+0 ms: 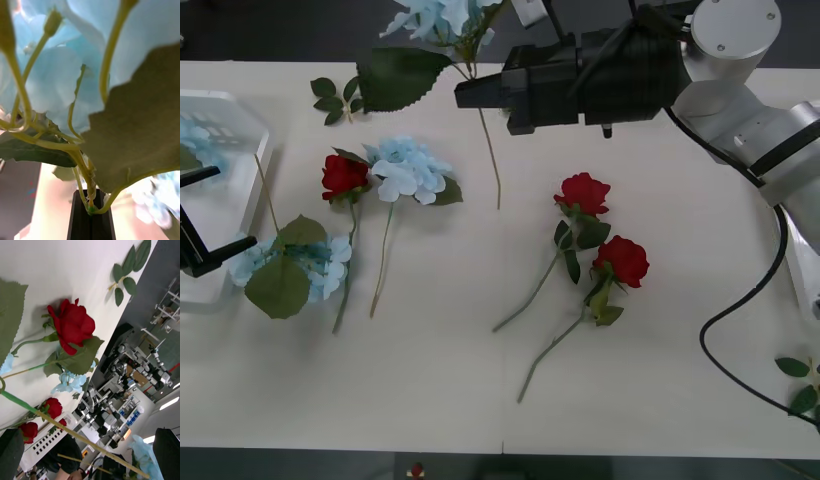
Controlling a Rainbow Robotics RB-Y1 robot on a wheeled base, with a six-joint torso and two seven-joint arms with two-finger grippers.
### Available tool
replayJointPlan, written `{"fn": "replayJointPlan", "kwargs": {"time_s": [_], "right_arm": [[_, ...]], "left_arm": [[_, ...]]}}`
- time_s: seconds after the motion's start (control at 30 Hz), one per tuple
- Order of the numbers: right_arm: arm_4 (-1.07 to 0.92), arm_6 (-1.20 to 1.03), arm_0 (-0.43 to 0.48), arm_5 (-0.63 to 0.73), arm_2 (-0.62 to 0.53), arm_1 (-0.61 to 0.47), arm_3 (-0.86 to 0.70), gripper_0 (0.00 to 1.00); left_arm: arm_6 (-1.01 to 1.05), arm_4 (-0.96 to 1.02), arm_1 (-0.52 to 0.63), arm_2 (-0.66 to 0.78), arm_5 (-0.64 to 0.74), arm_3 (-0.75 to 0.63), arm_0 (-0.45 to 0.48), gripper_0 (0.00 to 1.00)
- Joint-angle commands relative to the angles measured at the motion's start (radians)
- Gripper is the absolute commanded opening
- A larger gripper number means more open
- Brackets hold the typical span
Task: Put the red flowers into the right box and the blue flowers into the left box
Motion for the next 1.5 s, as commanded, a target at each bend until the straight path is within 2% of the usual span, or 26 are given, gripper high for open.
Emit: {"fn": "replayJointPlan", "kwargs": {"time_s": [0.03,0.37,0.47,0.57,0.77,0.97,1.17,1.33,1.5], "right_arm": [[0.017,0.051,-0.037,-0.005,-0.023,0.017,-0.027,0.00],[0.015,0.069,-0.037,0.021,-0.022,0.009,-0.028,0.00],[0.010,0.078,-0.037,0.026,-0.022,0.009,-0.034,0.00],[0.000,0.083,-0.037,0.041,-0.022,0.002,-0.034,0.00],[-0.006,0.090,-0.037,0.047,-0.016,-0.017,-0.059,0.00],[-0.028,0.095,-0.037,0.041,0.001,-0.015,-0.064,0.00],[-0.036,0.107,-0.037,0.030,0.001,0.011,-0.064,0.00],[-0.030,0.112,-0.037,0.004,0.001,0.032,-0.064,0.00],[-0.034,0.118,-0.038,-0.013,0.001,0.049,-0.064,0.00]], "left_arm": [[-0.014,0.009,0.021,-0.013,-0.012,0.038,0.008,1.00],[-0.025,0.001,0.019,-0.078,-0.025,0.052,-0.003,1.00],[-0.105,0.001,0.024,-0.065,-0.012,0.029,-0.010,1.00],[-0.166,0.001,0.025,-0.013,0.023,-0.006,-0.014,1.00],[-0.345,-0.022,0.025,0.139,0.201,-0.041,-0.014,1.00],[-0.802,-0.025,0.025,0.210,0.364,-0.057,-0.015,1.00],[-1.257,-0.024,0.021,0.158,0.388,-0.098,-0.046,1.00],[-1.464,-0.033,-0.068,0.073,0.380,-0.141,-0.135,1.00],[-1.609,-0.149,-0.233,0.024,0.379,-0.167,-0.227,1.00]]}}
